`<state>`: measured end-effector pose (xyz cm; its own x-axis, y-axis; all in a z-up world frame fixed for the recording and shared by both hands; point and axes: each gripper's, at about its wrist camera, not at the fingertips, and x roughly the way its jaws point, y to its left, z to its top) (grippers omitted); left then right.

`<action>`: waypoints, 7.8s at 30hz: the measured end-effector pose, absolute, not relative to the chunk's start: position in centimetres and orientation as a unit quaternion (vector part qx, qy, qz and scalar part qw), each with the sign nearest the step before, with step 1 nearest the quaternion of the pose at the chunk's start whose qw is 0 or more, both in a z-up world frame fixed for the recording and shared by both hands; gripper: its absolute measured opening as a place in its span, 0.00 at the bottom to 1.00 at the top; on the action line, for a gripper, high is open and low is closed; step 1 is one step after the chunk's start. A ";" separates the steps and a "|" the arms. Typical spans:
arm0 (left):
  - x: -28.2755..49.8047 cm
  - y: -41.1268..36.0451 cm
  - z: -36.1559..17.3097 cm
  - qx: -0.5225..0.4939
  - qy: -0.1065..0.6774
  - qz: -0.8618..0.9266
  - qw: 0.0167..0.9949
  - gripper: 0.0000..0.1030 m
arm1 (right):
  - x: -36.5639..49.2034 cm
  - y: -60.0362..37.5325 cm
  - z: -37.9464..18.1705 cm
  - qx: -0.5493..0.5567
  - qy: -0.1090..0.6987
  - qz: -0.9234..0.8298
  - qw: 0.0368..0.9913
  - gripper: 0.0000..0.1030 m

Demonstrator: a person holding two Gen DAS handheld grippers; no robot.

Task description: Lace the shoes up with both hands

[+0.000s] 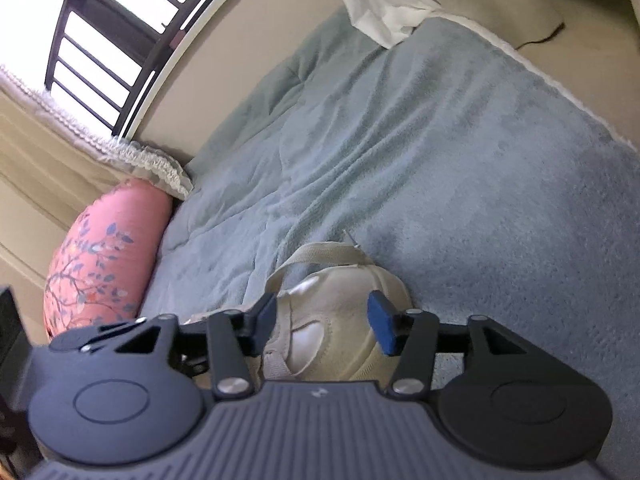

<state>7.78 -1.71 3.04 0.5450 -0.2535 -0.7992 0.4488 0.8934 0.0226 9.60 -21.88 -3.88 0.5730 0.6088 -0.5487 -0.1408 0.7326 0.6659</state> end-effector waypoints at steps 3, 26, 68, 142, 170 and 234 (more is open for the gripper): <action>8.7 -2.3 3.0 0.104 0.465 -0.221 0.851 0.54 | 9.5 -21.8 -3.6 0.286 0.406 0.225 0.838 0.60; 13.6 9.4 -1.9 -0.484 0.506 -0.260 0.664 0.73 | 10.0 -24.3 -5.2 0.402 0.408 0.197 0.796 0.61; 1.9 3.3 0.7 0.016 0.346 -0.363 0.865 0.97 | 11.2 -18.5 -2.4 0.362 0.448 0.225 0.786 0.00; 1.1 3.5 -0.2 0.093 0.311 -0.342 0.882 1.00 | 10.5 -20.7 -7.4 0.485 0.413 0.270 0.722 0.03; 2.9 6.3 4.1 0.044 0.323 -0.361 0.874 0.93 | 9.4 -22.7 -4.0 0.354 0.344 0.222 0.841 0.15; 6.8 9.2 1.9 0.116 0.225 -0.212 0.944 0.98 | 7.1 -20.9 -5.8 0.295 0.408 0.199 0.841 0.74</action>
<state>6.82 9.23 1.92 0.8090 -0.3488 -0.4732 0.4531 0.8828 0.1237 7.05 -20.90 -5.82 0.5885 0.5748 -0.5686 -0.0939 0.7471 0.6581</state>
